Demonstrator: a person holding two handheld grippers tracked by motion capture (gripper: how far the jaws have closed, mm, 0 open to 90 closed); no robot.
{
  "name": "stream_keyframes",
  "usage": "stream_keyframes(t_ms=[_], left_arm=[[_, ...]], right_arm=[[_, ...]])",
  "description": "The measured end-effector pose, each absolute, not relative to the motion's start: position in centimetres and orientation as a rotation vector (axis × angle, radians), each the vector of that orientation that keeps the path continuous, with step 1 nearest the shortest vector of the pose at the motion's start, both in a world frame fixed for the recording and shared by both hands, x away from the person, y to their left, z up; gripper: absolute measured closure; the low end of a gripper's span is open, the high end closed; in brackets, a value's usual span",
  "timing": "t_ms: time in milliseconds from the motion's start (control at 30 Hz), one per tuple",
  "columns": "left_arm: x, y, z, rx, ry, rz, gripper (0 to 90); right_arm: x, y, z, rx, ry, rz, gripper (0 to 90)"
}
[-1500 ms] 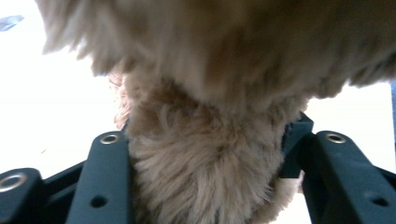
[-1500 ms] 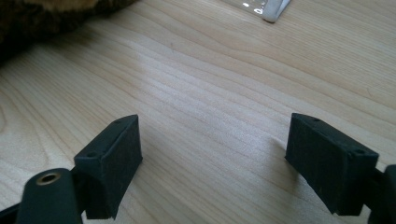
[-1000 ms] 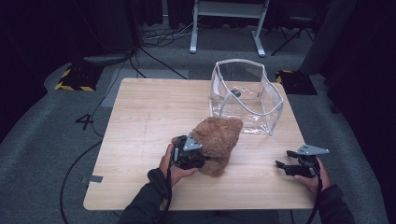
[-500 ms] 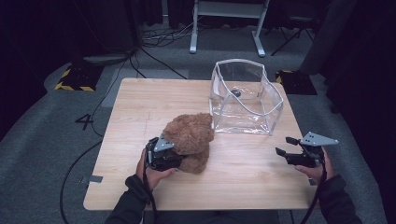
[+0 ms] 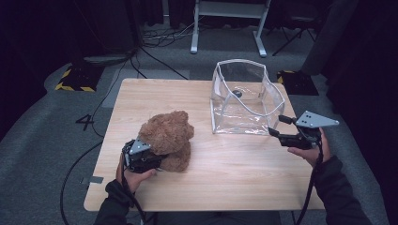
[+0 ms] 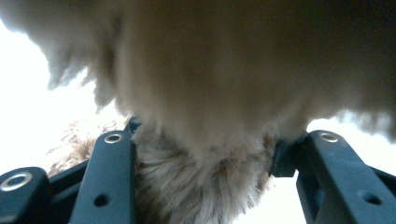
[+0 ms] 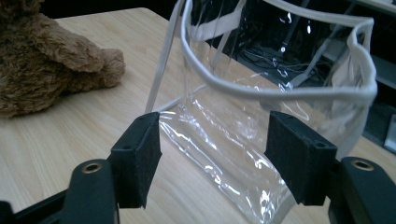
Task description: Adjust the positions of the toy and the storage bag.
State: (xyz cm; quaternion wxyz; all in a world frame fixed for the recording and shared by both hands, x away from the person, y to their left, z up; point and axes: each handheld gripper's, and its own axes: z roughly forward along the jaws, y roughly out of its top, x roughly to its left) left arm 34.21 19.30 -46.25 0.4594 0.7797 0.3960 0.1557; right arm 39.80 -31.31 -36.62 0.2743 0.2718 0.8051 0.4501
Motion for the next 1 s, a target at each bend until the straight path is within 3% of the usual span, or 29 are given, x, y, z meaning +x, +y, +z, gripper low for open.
stream_keyframes(t_ms=[633,800,1000], left_arm=[[34.3,19.9,-46.8,1.892,0.966,0.367,49.5],[34.2,19.7,-46.8,1.900,0.959,0.378,49.5],[34.2,19.8,-46.8,1.899,0.954,0.376,49.4]], right_arm=[[43.2,-24.1,-33.8,0.586,2.260,1.245,35.5],[44.5,-22.1,-34.2,0.591,2.296,1.228,41.8],[45.5,-21.3,-34.3,0.602,2.290,1.244,43.1]])
